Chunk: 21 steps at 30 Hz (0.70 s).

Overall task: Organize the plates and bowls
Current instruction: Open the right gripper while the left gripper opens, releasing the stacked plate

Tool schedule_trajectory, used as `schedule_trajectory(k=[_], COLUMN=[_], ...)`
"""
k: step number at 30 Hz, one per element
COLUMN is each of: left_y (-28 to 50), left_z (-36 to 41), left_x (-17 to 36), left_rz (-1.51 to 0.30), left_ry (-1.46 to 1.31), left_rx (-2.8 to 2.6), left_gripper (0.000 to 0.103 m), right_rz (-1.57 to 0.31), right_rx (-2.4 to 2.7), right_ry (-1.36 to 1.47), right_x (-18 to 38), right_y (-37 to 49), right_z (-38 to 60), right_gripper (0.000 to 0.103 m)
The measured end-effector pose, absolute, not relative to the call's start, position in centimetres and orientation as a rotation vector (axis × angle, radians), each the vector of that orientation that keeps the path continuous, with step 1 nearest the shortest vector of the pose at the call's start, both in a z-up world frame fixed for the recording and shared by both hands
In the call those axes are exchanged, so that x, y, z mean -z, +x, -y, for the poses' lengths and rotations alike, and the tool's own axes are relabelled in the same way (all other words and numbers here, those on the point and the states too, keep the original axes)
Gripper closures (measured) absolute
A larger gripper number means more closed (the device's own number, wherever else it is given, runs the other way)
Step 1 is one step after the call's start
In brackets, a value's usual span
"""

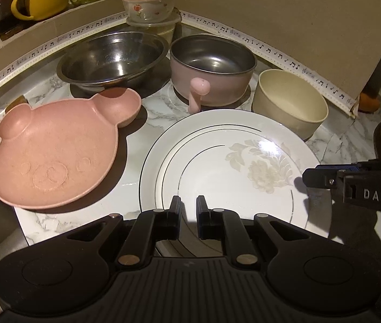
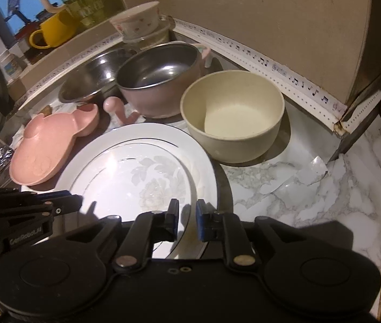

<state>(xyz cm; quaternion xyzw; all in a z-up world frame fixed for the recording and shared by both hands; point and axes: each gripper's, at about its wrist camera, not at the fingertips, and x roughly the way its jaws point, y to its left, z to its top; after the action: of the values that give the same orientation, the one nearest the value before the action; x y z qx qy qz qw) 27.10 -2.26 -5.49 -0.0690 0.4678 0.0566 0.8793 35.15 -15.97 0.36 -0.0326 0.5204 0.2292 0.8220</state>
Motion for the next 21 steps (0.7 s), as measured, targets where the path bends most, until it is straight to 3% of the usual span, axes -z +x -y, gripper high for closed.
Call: schedule_trajectory(k=[12,19,21], left_y=[25.6,25.1,25.2], left_z=[2.1,0.5,-0.1], left_x=[4.1,4.1,4.4], left_rz=[-0.935,-0.936,-0.943], left_ry=[-0.181,-0.202,-0.207], left_rx=[-0.177,-0.193,-0.193], left_gripper=[0.092,0.09,0.086], right_rz=[-1.048,-1.045,-1.053], right_rx=[-0.537,-0.546,-0.543], right_ry=[-0.117,-0.129,-0.121], right_x=[-2.3,-2.3,-2.2], right_y=[34.5,34.7,34.8], right_z=[16.7,17.0,17.1], right_gripper=[0.075,0.063,0.056])
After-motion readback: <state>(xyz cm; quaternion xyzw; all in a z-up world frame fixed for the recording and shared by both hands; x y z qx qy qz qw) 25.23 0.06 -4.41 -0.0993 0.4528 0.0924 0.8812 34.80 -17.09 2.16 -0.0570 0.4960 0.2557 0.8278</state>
